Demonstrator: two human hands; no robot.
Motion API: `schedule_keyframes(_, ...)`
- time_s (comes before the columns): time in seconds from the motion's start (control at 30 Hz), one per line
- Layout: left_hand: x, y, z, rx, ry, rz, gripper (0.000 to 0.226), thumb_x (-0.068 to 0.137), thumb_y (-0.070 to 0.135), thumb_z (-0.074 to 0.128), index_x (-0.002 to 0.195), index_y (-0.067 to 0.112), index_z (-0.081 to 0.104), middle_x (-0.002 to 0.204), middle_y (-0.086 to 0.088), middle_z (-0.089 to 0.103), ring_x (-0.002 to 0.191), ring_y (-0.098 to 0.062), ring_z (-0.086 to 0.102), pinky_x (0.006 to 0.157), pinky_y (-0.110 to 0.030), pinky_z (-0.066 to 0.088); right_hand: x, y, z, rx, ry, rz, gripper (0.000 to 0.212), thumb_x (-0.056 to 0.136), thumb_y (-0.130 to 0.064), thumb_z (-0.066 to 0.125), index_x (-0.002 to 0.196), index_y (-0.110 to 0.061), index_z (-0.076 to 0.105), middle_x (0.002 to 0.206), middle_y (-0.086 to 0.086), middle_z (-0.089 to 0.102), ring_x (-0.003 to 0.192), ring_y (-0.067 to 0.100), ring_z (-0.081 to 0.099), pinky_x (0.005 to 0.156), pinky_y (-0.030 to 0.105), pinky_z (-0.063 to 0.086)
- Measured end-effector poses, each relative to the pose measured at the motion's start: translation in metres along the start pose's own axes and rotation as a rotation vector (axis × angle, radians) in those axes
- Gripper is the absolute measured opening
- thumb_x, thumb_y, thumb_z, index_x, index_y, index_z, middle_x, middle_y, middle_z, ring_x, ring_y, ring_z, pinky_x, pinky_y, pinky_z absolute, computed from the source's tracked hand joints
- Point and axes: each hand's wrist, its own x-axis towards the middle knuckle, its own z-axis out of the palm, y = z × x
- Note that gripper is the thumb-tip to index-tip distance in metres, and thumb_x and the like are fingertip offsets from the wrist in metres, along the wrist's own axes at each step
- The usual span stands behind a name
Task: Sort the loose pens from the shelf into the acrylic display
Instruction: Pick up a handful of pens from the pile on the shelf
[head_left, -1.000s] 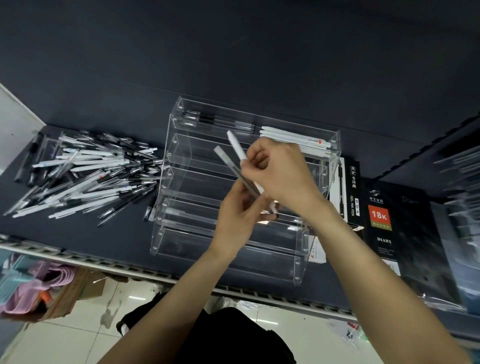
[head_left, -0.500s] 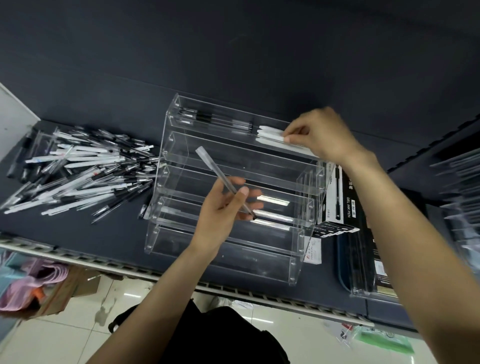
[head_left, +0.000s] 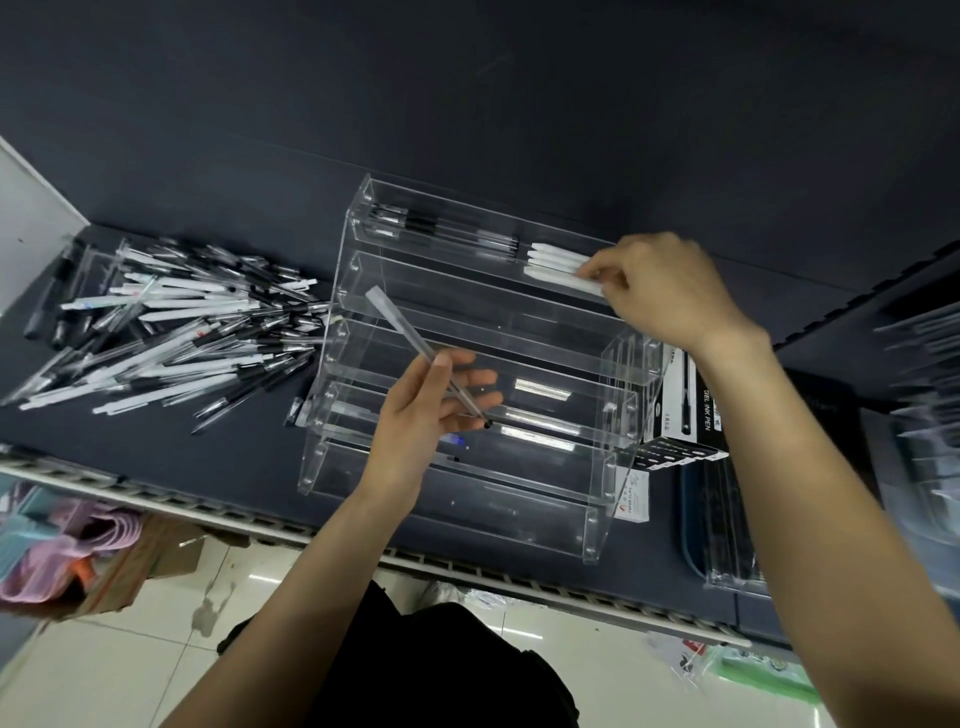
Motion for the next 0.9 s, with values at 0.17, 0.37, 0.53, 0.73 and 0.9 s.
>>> schedule_keyframes(0.17, -0.005, -0.002, -0.006, 0.093, 0.038, 0.042, 0.027, 0.101, 0.025, 0.04, 0.105, 0.019, 0.066, 0.096, 0.005, 0.072, 0.094, -0.015, 0.068, 0.073, -0.021, 0.055, -0.021, -0.016, 0.015, -0.027, 0.269, 0.011, 0.035, 0.09, -0.007, 0.047, 0.118, -0.017, 0.066, 0.112, 0.006, 0.063, 0.104, 0.029, 0.055, 0.081, 0.041, 0.05)
schedule_keyframes(0.37, -0.026, -0.016, -0.03, 0.098, 0.121, 0.014, 0.024, 0.097, 0.025, 0.048, 0.103, 0.019, 0.071, 0.076, 0.003, 0.067, 0.079, -0.012, 0.065, 0.08, -0.026, 0.051, -0.096, -0.114, 0.062, 0.505, 0.265, -0.107, 0.022, 0.089, -0.028, 0.06, 0.11, -0.022, 0.066, 0.097, -0.006, 0.066, 0.088, 0.011, 0.061, 0.075, 0.029, 0.051)
schedule_keyframes(0.53, -0.045, -0.029, -0.06, 0.121, 0.197, -0.02, 0.017, 0.094, 0.016, 0.056, 0.097, 0.007, 0.07, 0.094, -0.009, 0.072, 0.087, -0.023, 0.066, 0.089, -0.041, 0.052, -0.116, -0.151, 0.11, 0.53, 0.192, -0.067, 0.014, 0.084, -0.021, 0.067, 0.098, -0.024, 0.069, 0.094, -0.009, 0.067, 0.079, 0.014, 0.063, 0.065, 0.036, 0.054)
schedule_keyframes(0.73, -0.048, -0.03, -0.092, 0.352, 0.233, 0.035, 0.022, 0.091, 0.017, 0.063, 0.113, 0.012, 0.064, 0.09, 0.003, 0.073, 0.086, -0.01, 0.07, 0.081, -0.024, 0.055, -0.107, -0.144, 0.128, 0.372, 0.183, -0.037, 0.012, 0.081, -0.017, 0.073, 0.092, -0.021, 0.071, 0.088, -0.004, 0.07, 0.075, 0.018, 0.066, 0.063, 0.027, 0.053)
schedule_keyframes(0.9, -0.039, -0.032, -0.132, 0.957, 0.418, 0.372, 0.026, 0.091, 0.012, 0.06, 0.117, 0.014, 0.061, 0.106, 0.001, 0.062, 0.093, -0.015, 0.055, 0.079, -0.021, 0.044, -0.096, -0.127, 0.136, 0.131, 0.17, 0.03, 0.011, 0.077, -0.015, 0.076, 0.087, -0.021, 0.076, 0.085, -0.004, 0.072, 0.076, 0.021, 0.068, 0.057, 0.027, 0.051)
